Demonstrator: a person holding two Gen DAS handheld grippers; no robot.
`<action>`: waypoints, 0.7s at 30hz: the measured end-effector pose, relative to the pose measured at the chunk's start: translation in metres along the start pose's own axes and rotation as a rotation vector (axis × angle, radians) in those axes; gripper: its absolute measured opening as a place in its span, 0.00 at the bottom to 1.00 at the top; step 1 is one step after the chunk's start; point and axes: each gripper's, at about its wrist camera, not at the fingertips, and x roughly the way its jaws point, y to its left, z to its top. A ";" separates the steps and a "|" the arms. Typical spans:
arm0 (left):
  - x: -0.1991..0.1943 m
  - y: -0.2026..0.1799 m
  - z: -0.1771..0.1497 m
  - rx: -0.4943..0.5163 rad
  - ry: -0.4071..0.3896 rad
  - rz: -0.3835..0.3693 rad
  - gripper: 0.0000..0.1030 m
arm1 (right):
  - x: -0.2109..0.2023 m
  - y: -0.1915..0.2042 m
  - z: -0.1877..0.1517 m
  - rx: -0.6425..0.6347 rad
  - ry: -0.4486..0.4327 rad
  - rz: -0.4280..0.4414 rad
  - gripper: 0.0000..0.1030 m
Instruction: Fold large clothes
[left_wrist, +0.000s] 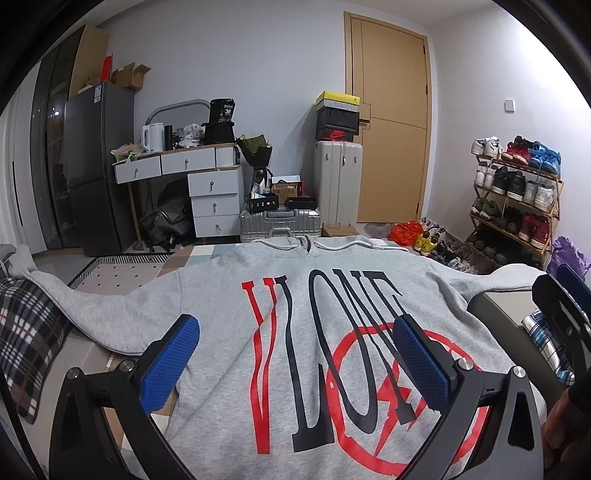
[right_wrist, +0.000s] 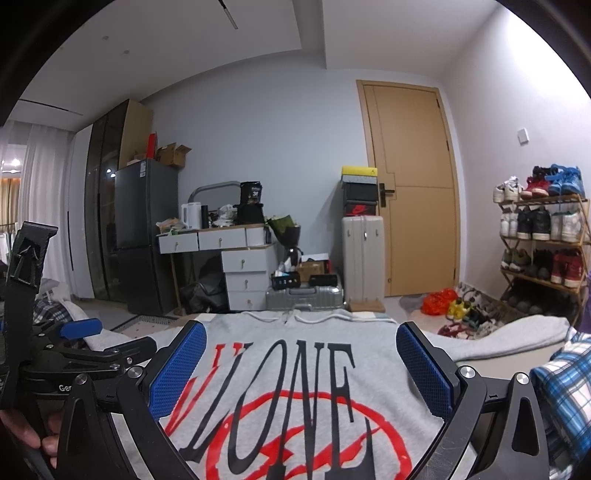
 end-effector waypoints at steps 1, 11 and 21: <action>0.000 0.000 0.000 -0.001 0.000 -0.002 0.99 | 0.000 0.000 0.000 0.000 0.000 -0.001 1.00; -0.002 -0.001 0.000 0.011 0.001 -0.006 0.99 | 0.002 0.000 -0.002 -0.002 0.018 0.014 1.00; 0.001 -0.004 0.000 0.021 0.012 -0.007 0.99 | 0.009 -0.013 0.003 0.064 0.051 0.007 1.00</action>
